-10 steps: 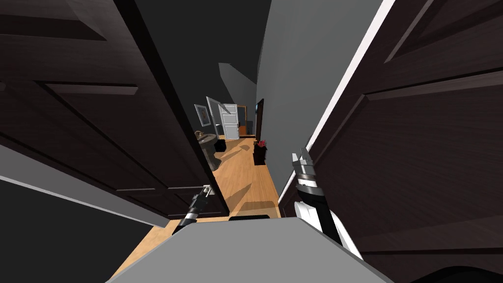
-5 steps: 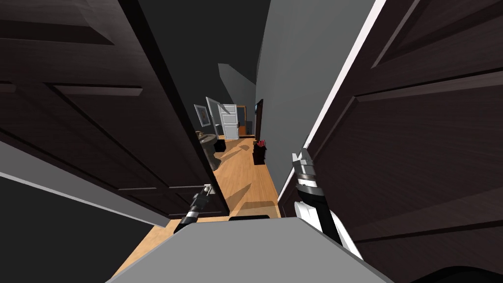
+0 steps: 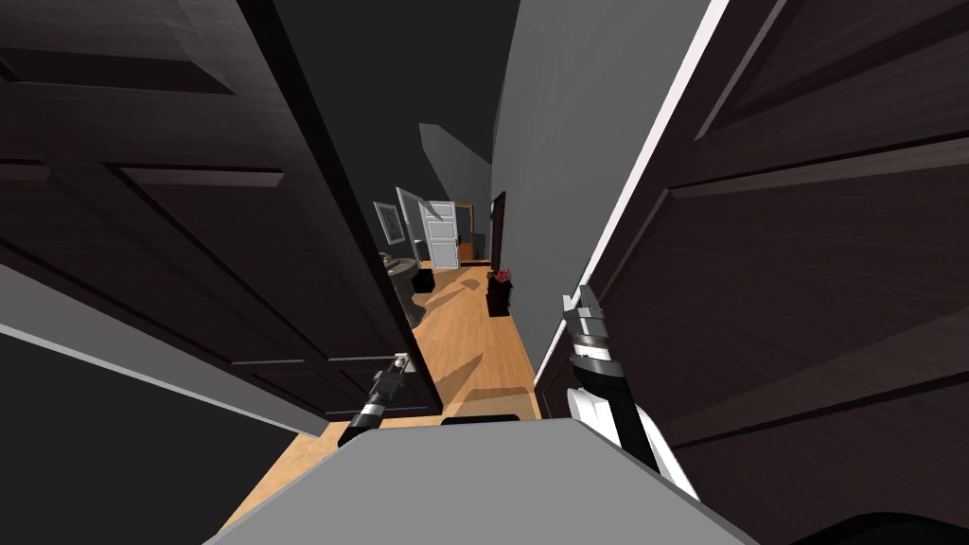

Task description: Pull the door open

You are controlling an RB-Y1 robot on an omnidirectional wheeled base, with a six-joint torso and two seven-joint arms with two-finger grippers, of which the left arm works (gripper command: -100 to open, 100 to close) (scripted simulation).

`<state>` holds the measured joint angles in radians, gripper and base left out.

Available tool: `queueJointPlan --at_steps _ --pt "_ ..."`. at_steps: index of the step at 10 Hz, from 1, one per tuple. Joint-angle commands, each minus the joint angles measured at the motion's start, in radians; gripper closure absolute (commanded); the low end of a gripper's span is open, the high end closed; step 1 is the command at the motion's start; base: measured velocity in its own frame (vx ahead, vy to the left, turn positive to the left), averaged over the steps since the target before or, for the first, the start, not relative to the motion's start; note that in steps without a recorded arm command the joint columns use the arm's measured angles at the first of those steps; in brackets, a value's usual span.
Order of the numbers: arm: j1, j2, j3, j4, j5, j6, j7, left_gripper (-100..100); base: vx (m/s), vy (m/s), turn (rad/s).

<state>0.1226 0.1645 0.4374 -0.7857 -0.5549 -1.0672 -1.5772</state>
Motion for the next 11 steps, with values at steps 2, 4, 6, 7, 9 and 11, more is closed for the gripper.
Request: queueJointPlan --at_steps 2,4,6,7,9,11 --pt "-0.014 0.003 -0.02 0.027 0.018 -0.002 0.067 100 -0.045 0.011 -0.02" --pt "-0.02 0.007 -0.031 0.034 0.032 0.0 0.109 100 -0.031 0.012 -0.021" --pt "-0.026 0.012 -0.043 0.042 0.045 0.002 0.15 100 -0.028 0.007 -0.016" --pt "-0.032 0.016 -0.054 0.049 0.059 0.004 0.19 100 -0.034 0.012 -0.012" --pt "-0.038 0.02 -0.066 0.056 0.073 0.006 0.234 100 -0.041 0.016 -0.024" --pt "-0.045 0.024 -0.077 0.064 0.087 0.008 0.275 100 -0.041 0.011 -0.021"
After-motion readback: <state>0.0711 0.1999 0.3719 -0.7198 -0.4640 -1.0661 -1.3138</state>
